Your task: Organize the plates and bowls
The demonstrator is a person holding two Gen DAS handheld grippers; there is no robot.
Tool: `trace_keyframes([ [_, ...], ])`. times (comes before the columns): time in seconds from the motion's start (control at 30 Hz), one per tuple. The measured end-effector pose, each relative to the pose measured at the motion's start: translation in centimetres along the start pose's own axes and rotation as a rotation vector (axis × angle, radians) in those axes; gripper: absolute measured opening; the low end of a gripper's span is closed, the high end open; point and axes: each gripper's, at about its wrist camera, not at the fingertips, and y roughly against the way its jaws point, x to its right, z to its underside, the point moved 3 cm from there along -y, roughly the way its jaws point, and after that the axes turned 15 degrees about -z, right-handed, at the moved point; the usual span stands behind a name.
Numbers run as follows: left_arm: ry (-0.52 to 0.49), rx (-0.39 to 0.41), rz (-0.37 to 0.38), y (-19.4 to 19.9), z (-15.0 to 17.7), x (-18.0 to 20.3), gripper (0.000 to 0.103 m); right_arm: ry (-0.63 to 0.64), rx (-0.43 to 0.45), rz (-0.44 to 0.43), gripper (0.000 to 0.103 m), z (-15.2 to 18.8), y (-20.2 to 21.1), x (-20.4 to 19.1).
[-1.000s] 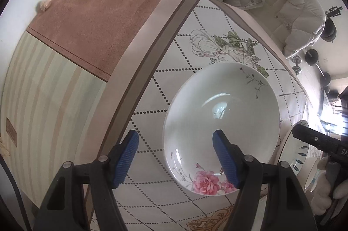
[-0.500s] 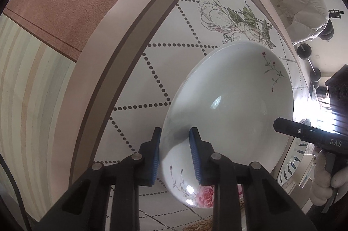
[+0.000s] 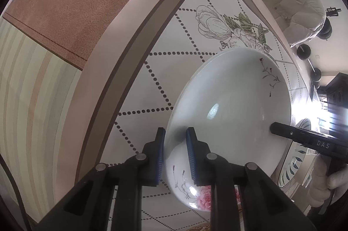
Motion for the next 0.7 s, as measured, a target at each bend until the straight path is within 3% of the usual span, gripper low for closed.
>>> trace_keyframes([
  [0.7, -0.039, 0.072, -0.004, 3.0, 1.3, 0.7, 0.016, 0.028, 0.073, -0.005, 0.014, 3.0, 3.4, -1.0],
])
